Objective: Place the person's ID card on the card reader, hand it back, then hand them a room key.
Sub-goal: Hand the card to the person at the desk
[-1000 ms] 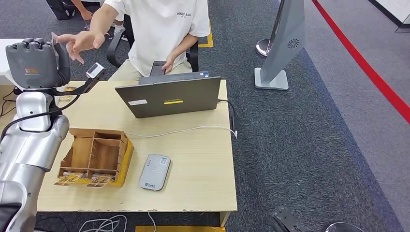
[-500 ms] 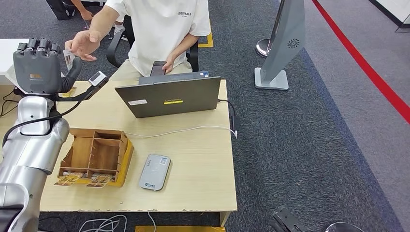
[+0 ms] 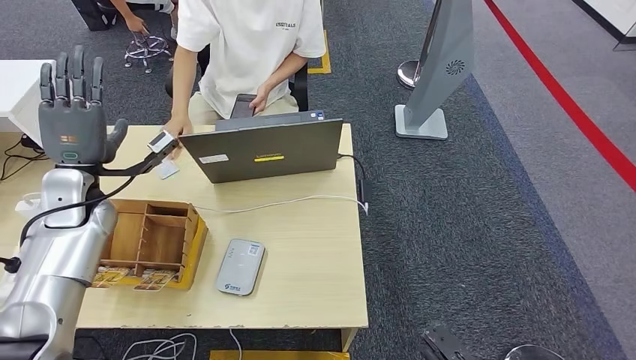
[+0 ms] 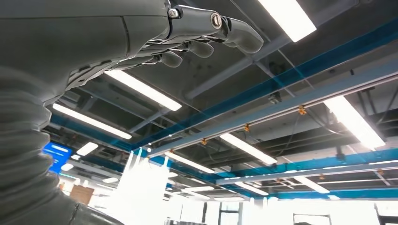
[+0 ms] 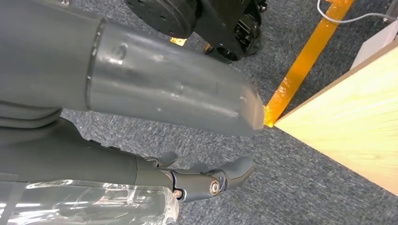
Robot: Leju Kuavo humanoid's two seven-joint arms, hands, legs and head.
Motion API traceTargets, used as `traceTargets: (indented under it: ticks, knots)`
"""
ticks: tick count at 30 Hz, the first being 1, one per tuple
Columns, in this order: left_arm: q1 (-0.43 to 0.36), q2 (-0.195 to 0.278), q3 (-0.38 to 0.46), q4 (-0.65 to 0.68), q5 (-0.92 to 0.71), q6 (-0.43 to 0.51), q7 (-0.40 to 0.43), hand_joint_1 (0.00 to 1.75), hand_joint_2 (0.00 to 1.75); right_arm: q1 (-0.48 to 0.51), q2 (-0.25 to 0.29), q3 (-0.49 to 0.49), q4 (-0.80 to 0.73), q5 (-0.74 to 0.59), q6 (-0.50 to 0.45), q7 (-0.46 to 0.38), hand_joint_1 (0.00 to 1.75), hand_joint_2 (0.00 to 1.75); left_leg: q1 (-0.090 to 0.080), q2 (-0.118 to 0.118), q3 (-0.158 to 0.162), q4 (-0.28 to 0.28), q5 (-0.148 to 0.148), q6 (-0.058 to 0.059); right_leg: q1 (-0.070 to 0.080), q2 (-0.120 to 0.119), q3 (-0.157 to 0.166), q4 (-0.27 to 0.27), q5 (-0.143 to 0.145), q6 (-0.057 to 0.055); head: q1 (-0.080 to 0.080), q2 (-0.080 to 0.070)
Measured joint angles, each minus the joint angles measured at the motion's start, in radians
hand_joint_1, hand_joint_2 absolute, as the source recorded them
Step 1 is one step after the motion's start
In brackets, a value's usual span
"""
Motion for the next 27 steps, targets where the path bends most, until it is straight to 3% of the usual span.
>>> traceTargets:
  ticks: [7,14,20,27]
  knots:
    - [0.244,-0.009,-0.032,-0.27,0.028,-0.072,0.004,0.0,1.75,0.094,0.015,-0.032,-0.092,0.015,0.008,0.046,0.0,0.0,0.0,0.001,-0.003,-0.001,-0.001,0.0,0.0,0.001,-0.003,0.0,-0.001,0.0,0.0,0.0]
    - [0.695,0.076,-0.138,-0.694,-0.051,-0.022,0.054,0.0,1.75,0.21,0.146,-0.216,-0.216,0.195,0.177,0.03,0.0,0.0,0.0,0.006,0.0,-0.003,-0.008,-0.003,0.0,0.007,-0.004,-0.001,-0.006,-0.002,0.0,0.0]
    - [0.963,0.115,-0.145,-0.93,-0.059,-0.001,-0.048,0.0,1.75,0.235,0.25,-0.369,-0.281,0.291,0.258,0.002,0.0,0.0,0.0,0.005,0.0,-0.003,-0.009,-0.004,0.0,0.006,-0.003,0.0,-0.01,-0.001,-0.002,0.0]
    - [1.153,0.102,-0.127,-1.054,-0.058,0.0,-0.154,0.0,1.75,0.231,0.356,-0.515,-0.33,0.42,0.365,-0.059,0.0,0.0,0.0,0.003,0.001,-0.004,-0.01,-0.005,0.0,0.004,-0.002,0.0,-0.01,-0.001,-0.002,0.0]
